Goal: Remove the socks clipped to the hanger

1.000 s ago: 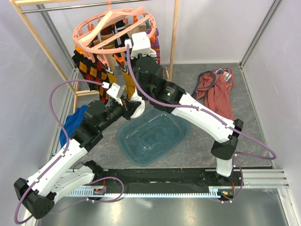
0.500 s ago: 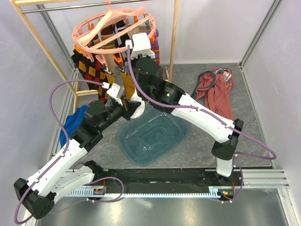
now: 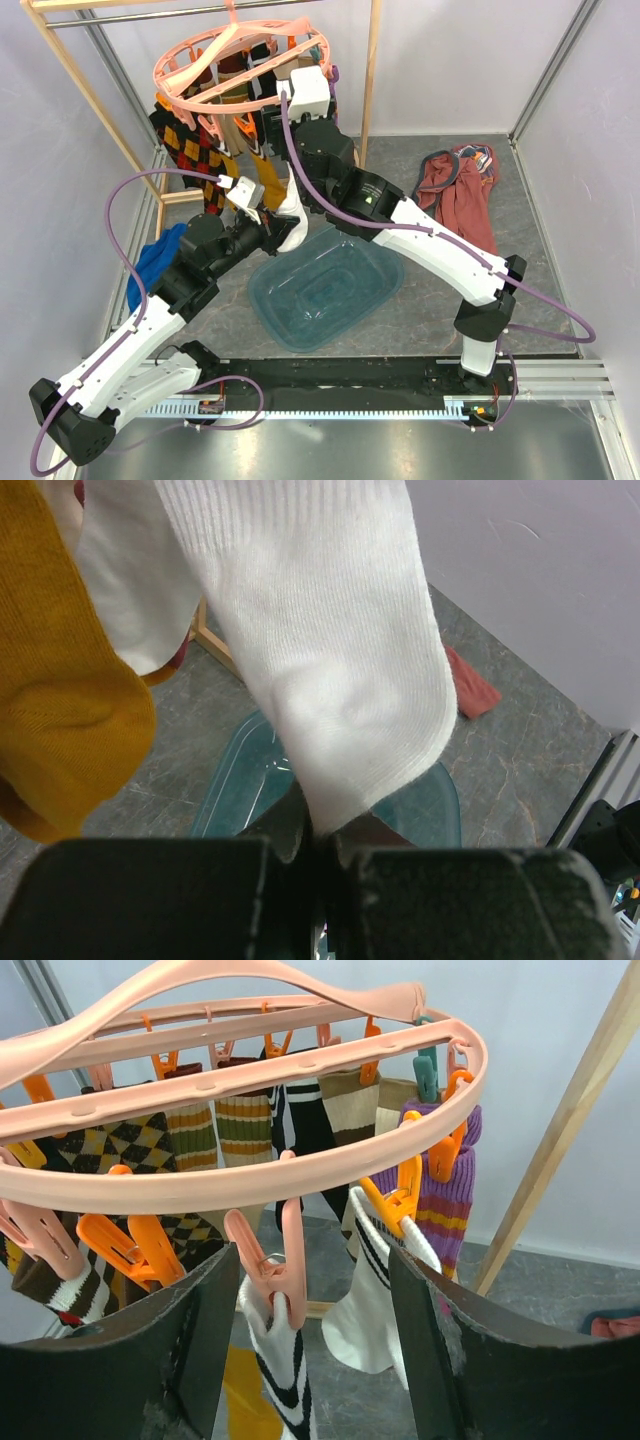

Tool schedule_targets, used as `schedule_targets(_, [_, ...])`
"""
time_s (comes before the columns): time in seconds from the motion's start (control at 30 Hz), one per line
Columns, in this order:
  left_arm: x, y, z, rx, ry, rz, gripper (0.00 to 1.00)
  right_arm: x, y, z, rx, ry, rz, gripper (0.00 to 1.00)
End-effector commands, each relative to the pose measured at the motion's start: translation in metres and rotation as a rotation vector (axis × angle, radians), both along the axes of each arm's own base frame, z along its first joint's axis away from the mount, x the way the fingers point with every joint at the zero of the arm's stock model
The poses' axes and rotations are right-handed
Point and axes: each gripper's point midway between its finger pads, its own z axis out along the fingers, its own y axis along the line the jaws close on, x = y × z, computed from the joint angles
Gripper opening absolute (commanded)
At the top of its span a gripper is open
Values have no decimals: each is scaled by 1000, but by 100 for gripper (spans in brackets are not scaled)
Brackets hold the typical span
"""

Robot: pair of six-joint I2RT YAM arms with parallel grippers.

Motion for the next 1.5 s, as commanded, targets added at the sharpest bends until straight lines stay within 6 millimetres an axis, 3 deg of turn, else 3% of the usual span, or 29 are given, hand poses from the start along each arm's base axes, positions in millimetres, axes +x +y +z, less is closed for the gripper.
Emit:
schedule_targets(0.0, [-4,1,18,-34,-24,-5,2,-7,-16,19,50,1,-27,69])
schedule_targets(0.27, [-2,1,15,-30,-16,-1,2,-11,-18,30,51,-1,-10,71])
schedule_targets(0.57, [-1,1,13,-23,-8,6,2,-21,-1,34,87,3,55,72])
schedule_targets(0.7, [-1,0,12,-22,-6,3,2,-18,9,28,73,5,56,73])
schedule_targets(1.27, [-4,2,17,-31,-19,3,2,3,10,14,-66,-54,-103,78])
schedule_targets(1.47, [-4,3,17,-33,-21,5,2,8,10,11,-89,-67,-142,73])
